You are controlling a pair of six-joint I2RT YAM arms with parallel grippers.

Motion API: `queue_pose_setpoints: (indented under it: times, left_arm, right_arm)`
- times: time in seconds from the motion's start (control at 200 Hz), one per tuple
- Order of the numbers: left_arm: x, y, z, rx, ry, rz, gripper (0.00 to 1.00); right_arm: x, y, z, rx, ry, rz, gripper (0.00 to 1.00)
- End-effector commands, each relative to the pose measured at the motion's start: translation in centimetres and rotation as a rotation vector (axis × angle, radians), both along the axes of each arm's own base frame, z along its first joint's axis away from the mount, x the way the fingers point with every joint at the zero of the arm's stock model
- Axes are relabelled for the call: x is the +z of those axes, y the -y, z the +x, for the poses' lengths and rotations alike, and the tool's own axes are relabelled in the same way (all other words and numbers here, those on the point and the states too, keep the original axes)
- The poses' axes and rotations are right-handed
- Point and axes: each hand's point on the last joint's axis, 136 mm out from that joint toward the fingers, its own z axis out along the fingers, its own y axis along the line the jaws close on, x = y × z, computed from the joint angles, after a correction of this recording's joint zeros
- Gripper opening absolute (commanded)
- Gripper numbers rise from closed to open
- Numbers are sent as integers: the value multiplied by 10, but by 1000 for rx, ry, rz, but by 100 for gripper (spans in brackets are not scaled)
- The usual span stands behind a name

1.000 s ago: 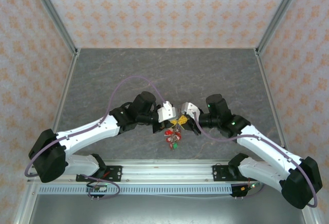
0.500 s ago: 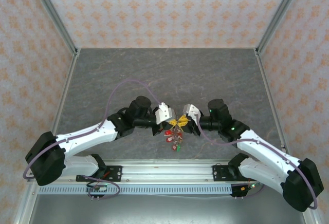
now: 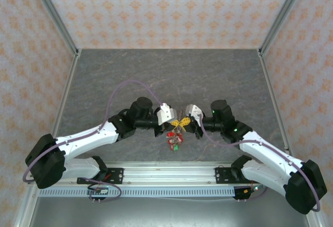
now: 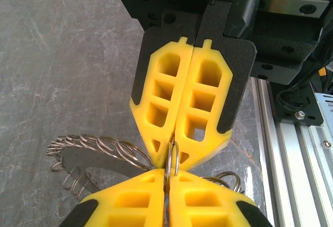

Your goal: Put the keys on the keyring

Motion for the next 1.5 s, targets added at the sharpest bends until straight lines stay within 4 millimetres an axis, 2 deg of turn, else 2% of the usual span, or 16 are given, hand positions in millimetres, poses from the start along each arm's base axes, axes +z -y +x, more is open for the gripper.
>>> queue_pose_setpoints:
  times: [0.0, 0.125, 0.245, 0.425, 1.491]
  left_arm:
    - [20, 2, 2, -14, 52, -9, 9]
    - [15, 1, 5, -5, 53, 34, 10]
    - [12, -1, 8, 8, 58, 62, 15]
    - [8, -2, 8, 14, 52, 79, 15]
    - [13, -1, 16, 42, 68, 71, 17]
  right_arm:
    - [30, -5, 6, 13, 66, 35, 0]
    - [33, -6, 6, 20, 72, 10, 0]
    - [34, -6, 6, 25, 81, -30, 0]
    - [36, -6, 6, 34, 97, -58, 0]
    - [32, -6, 4, 46, 111, -86, 0]
